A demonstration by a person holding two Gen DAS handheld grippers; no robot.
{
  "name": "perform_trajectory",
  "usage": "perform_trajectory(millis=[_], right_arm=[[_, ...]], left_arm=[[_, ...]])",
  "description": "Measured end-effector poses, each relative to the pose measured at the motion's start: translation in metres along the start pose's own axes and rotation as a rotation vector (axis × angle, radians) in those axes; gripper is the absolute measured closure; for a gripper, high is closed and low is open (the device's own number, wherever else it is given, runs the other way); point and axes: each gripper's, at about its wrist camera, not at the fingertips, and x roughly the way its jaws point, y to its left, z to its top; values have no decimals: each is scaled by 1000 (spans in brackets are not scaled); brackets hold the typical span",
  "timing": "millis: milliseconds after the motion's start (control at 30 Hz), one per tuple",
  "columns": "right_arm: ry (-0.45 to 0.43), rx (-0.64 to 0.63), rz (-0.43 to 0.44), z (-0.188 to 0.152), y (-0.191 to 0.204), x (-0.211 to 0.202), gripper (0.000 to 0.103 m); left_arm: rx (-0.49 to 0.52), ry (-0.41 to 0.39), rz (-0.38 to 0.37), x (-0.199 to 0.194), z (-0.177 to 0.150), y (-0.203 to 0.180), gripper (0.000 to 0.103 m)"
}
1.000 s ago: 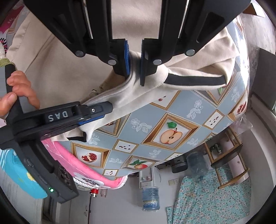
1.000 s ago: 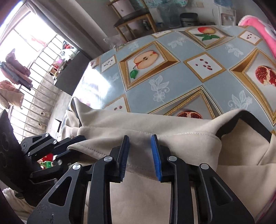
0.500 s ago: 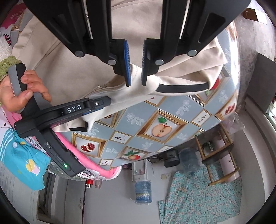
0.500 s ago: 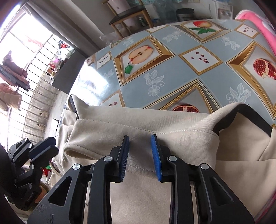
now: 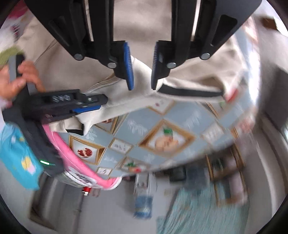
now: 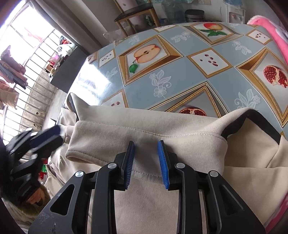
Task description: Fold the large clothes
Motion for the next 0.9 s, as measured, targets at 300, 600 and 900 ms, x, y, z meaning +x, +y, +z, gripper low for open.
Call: perform_trajectory(millis=[300, 600, 900], right_arm=[[-98, 106, 39, 1, -29, -45, 46], [-24, 443, 217, -21, -106, -39, 45], [33, 467, 303, -20, -102, -25, 62]], left_arm=[[-253, 138, -219, 42, 9, 45, 83], [-339, 207, -289, 46, 5, 61, 83], [-414, 305, -352, 55, 0, 69, 83]])
